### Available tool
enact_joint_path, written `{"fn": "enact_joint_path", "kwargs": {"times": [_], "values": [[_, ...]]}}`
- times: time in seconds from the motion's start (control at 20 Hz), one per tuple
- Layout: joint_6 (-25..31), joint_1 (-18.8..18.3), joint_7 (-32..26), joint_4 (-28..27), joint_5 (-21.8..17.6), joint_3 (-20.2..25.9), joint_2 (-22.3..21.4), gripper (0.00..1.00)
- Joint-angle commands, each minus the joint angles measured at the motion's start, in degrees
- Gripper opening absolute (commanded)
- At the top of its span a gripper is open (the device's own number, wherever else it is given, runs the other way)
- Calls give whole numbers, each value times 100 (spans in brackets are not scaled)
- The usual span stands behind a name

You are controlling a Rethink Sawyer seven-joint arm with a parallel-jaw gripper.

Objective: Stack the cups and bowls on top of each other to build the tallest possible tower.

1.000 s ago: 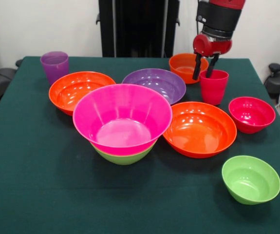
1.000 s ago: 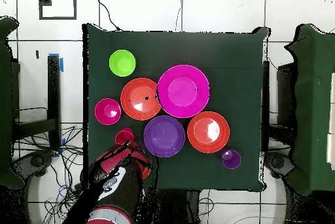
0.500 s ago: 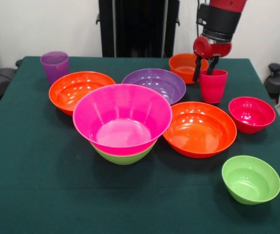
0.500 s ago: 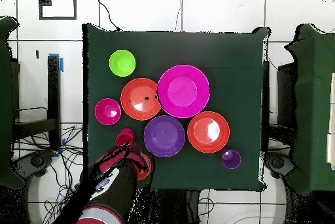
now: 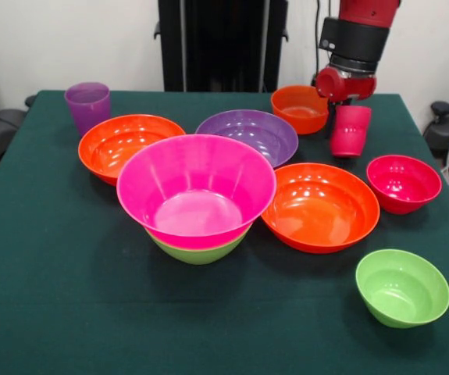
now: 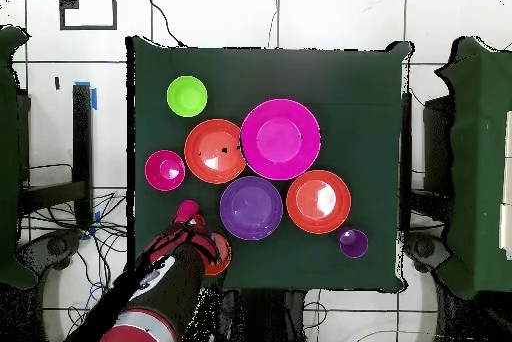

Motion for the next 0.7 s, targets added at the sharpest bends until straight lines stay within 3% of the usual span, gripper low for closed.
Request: {"fn": "enact_joint_path", "kwargs": {"times": [0.05,0.55,0.7], "values": [[-334,-14,945,-394,311,261,221,0],[-21,-328,807,-178,100,505,-190,0],[686,-486,523,-84,26,519,-724,0]]}}
